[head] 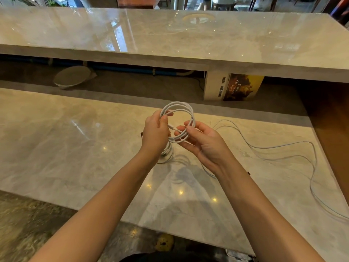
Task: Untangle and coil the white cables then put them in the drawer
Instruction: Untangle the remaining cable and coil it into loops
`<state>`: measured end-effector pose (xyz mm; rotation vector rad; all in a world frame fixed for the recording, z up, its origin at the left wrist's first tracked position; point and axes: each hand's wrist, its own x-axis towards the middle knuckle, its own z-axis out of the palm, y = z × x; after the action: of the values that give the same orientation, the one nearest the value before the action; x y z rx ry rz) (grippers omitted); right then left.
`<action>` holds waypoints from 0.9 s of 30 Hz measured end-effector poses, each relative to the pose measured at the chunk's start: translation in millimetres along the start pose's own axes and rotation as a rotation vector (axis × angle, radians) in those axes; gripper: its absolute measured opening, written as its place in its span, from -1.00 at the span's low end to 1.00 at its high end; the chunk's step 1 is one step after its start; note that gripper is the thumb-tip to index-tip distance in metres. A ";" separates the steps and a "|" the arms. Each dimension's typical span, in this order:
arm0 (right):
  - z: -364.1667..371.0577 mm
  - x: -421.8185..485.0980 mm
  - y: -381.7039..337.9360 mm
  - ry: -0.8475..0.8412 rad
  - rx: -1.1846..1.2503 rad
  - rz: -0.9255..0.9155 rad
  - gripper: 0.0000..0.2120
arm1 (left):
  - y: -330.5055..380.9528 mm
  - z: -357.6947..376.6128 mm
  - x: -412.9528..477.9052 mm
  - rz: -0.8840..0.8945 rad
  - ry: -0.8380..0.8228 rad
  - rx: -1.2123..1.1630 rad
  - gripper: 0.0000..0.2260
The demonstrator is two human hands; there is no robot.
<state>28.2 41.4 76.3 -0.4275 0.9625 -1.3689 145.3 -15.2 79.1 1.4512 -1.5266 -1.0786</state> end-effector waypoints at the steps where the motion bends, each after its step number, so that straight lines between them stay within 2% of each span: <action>1: 0.5 1.2 0.6 0.009 -0.009 0.002 -0.87 | -0.1 -1.4 2.5 -0.063 -0.057 -0.087 -0.76; 4: -1.0 5.7 0.9 0.018 0.022 0.023 -0.83 | 0.2 -5.1 7.2 -0.270 -0.244 -0.464 -0.76; 7: -2.0 10.2 -1.7 -0.008 0.014 0.042 -0.80 | -1.0 -5.1 8.6 -0.474 -0.339 -0.821 -0.80; 10: -4.2 16.6 -3.8 0.012 -0.113 0.043 -0.81 | 0.2 -4.9 11.1 -0.589 -0.410 -0.985 -0.82; 14: -4.5 21.6 -8.7 0.105 -0.802 -0.157 -0.91 | 6.0 -7.7 12.7 -0.540 -0.475 -0.939 -0.83; 17: -2.6 24.2 -8.5 0.144 -0.985 -0.286 -0.84 | 5.8 -7.4 13.8 -0.529 -0.426 -0.906 -0.83; 19: -2.1 24.6 -8.0 0.101 -0.976 -0.257 -0.82 | 3.2 -6.7 15.4 -0.499 -0.382 -0.892 -0.84; 22: -3.2 22.6 -7.4 -0.018 -0.788 -0.079 -0.85 | 0.3 -5.7 17.5 -0.422 -0.317 -0.849 -0.83; 25: -5.0 21.9 -8.7 -0.044 -0.600 -0.010 -0.90 | 0.9 -6.7 16.9 -0.383 -0.305 -0.825 -0.83; 27: -4.3 20.9 -10.1 -0.066 -0.562 0.014 -0.91 | 1.7 -7.5 16.2 -0.356 -0.307 -0.799 -0.83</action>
<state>16.8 20.8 74.7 -0.8785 1.2897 -1.0484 150.6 -31.9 82.9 1.0195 -0.8362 -1.9180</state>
